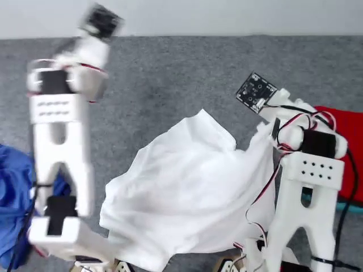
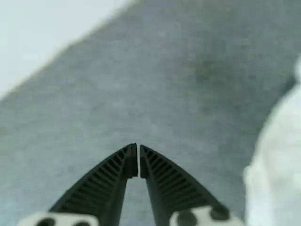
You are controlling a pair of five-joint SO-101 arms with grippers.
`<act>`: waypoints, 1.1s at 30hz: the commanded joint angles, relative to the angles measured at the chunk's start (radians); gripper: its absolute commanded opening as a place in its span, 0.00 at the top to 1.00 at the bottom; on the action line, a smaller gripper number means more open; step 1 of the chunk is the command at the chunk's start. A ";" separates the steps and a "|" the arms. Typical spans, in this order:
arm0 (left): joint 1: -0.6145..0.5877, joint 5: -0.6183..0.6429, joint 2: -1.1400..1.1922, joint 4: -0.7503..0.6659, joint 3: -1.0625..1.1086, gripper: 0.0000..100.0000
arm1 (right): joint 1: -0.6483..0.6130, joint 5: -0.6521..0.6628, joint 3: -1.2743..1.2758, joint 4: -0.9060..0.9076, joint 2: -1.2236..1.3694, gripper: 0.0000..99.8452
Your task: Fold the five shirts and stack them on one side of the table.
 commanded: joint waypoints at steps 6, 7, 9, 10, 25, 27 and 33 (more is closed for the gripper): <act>0.239 0.077 0.244 -0.017 -0.076 0.96 | 0.084 -0.028 0.078 0.071 -0.010 0.99; 0.256 0.080 0.279 -0.014 -0.107 0.94 | 0.096 -0.029 0.087 0.071 -0.010 0.99; 0.282 0.086 0.354 -0.009 -0.171 0.89 | 0.117 -0.029 0.104 0.071 -0.010 0.99; 0.292 0.103 0.393 -0.003 -0.205 0.87 | 0.127 -0.029 0.110 0.071 -0.010 0.99; 0.351 0.141 1.002 0.199 -0.889 0.80 | 0.147 -0.091 0.115 0.073 -0.010 0.99; 0.359 0.133 1.068 0.236 -0.969 0.80 | 0.148 -0.091 0.115 0.073 -0.010 0.99; 0.373 0.064 1.154 0.350 -1.084 0.84 | 0.148 -0.091 0.114 0.073 -0.010 0.99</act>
